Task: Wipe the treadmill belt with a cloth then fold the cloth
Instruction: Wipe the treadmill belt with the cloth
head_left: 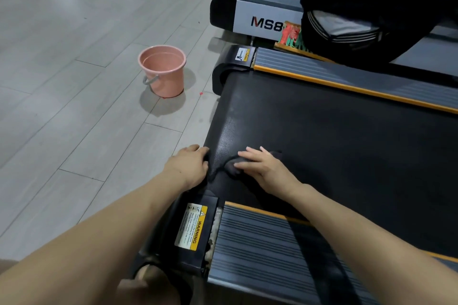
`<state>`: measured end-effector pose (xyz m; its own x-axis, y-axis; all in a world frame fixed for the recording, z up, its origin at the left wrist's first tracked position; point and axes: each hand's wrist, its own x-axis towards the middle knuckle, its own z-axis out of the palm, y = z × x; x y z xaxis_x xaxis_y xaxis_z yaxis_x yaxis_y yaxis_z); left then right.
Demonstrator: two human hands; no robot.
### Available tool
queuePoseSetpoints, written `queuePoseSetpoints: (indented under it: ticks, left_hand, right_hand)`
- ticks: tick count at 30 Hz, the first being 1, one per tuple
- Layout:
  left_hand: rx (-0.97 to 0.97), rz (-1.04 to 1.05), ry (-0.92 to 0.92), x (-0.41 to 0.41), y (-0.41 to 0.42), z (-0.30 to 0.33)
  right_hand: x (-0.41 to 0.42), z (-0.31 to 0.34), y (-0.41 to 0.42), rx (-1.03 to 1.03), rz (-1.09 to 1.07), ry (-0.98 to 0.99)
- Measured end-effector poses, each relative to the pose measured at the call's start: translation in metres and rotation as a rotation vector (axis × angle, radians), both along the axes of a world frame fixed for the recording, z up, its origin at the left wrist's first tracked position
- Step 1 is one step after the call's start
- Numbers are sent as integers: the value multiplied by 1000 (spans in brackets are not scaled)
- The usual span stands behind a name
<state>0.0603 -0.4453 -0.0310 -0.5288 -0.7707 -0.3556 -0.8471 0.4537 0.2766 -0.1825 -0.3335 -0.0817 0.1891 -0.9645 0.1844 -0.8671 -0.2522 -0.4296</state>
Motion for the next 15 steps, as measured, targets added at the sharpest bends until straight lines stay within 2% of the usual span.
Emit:
queuePoseSetpoints:
  ticks: [5, 11, 15]
  left_hand:
    - [-11, -43, 41, -22, -29, -10]
    - [-52, -97, 85, -59, -88, -29]
    - [-10, -99, 116, -79, -131, -46]
  right_hand:
    - [-22, -7, -81, -2, -229, -37]
    - [-65, -10, -173, -17, -327, -22]
    - [-92, -12, -229, -105, -390, -32]
